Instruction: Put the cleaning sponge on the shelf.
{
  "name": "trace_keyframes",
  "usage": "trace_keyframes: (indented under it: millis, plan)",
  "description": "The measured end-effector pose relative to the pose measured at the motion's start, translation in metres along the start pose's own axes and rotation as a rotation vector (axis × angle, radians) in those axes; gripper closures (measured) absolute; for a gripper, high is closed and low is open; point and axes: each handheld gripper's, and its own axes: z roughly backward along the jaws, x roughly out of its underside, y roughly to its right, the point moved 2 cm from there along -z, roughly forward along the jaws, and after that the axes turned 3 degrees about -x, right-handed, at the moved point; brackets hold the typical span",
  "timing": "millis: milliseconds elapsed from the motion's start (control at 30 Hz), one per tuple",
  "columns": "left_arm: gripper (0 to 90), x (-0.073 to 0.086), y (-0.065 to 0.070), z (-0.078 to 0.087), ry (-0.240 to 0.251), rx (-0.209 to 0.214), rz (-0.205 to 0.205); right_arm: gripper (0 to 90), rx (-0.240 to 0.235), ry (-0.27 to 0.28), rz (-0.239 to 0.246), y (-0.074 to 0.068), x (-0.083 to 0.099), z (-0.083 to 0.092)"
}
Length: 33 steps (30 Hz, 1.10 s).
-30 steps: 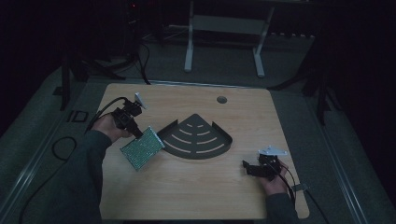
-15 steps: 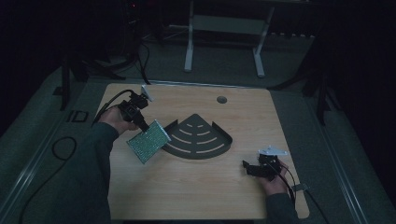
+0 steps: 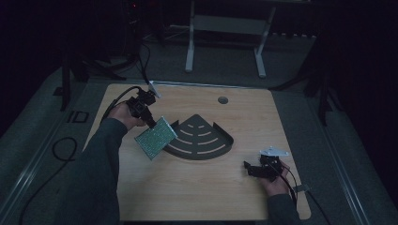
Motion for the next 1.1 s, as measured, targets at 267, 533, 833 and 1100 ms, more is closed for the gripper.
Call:
trace_keyframes:
  millis: [267,533,833,1100]
  plan:
    - [90.0,-0.009,-0.002,-0.008,0.000,0.002,0.014,14.7,0.000,0.000,-0.001,0.000,0.000,0.000]
    - [90.0,-0.017,-0.001,-0.013,0.004,-0.001,0.016,14.7,-0.001,0.000,0.001,0.000,0.000,0.000]
    - [90.0,-0.032,0.003,-0.013,0.014,-0.037,0.013,14.7,0.000,0.000,0.002,0.000,0.000,0.000]
    - [90.0,-0.039,0.005,-0.021,0.012,-0.040,0.013,14.7,0.000,0.000,0.002,0.000,0.000,0.000]
